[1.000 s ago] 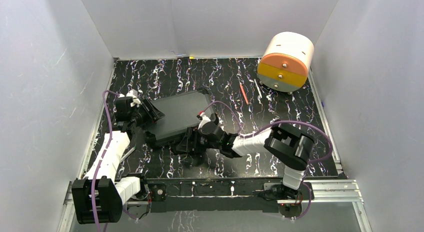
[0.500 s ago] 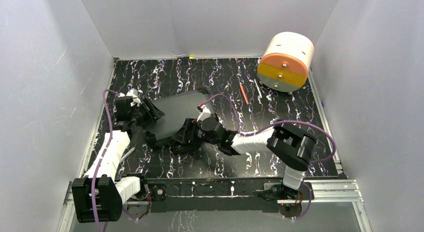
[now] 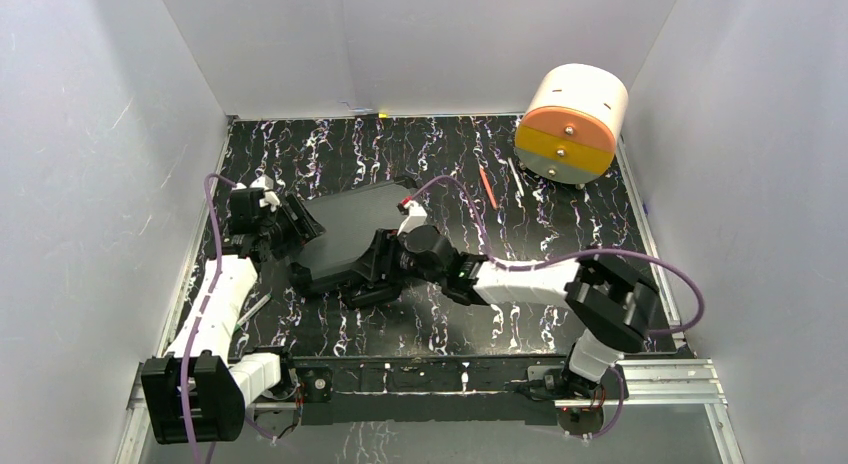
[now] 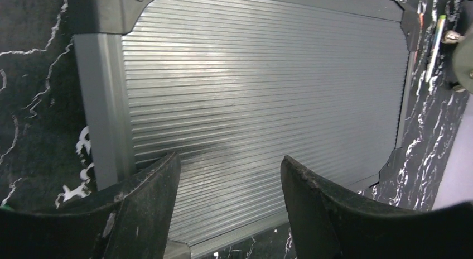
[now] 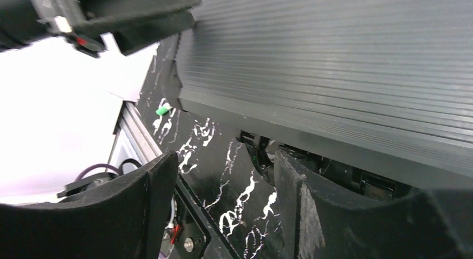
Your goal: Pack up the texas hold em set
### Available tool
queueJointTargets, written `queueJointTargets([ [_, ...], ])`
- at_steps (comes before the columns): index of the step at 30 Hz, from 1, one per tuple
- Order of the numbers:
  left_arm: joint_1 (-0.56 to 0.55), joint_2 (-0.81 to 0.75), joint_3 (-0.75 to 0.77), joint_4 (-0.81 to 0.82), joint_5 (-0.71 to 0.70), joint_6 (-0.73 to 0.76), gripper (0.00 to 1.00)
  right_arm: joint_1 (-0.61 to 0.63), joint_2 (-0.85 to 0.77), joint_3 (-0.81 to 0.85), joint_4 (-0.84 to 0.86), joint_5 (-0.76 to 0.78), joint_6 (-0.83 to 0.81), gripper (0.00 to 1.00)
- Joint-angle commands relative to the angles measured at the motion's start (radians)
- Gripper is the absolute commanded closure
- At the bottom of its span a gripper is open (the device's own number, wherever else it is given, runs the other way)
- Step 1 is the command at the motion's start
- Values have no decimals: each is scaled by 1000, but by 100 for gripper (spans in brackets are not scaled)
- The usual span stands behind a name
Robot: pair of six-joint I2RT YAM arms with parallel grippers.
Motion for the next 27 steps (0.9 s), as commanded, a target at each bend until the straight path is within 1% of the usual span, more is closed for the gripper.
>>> queueJointTargets([
  [1, 2, -5, 77, -169, -61, 53, 31, 1, -129, -19, -54, 26, -59, 32],
  [3, 3, -19, 87, -190, -104, 53, 21, 8, -139, -29, -110, 58, -57, 39],
  [5, 2, -39, 75, -206, -163, 43, 3, 14, -131, -34, -173, 73, -45, 46],
  [6, 2, -52, 65, -216, -189, 35, 2, 16, -126, -35, -191, 77, -37, 49],
  [9, 2, -99, 25, -221, -213, 20, 2, 29, -105, -39, -217, 93, -3, 54],
  [11, 2, -120, 4, -228, -237, -2, 2, 39, -86, -33, -230, 106, 11, 55],
  [13, 2, -121, -18, -229, -226, -24, 2, 42, -56, -14, -249, 110, 31, 56],
  [15, 2, -101, -35, -228, -200, -30, 5, 43, -15, 9, -256, 107, 38, 56],
  [17, 3, -74, -46, -238, -203, -41, 10, 45, 20, 36, -266, 107, 41, 58],
  [22, 3, -37, -47, -267, -249, -85, 31, 44, 85, 89, -305, 140, 50, 62],
  [27, 2, -30, -82, -270, -282, -153, 44, 45, 119, 111, -293, 178, 63, 64],
])
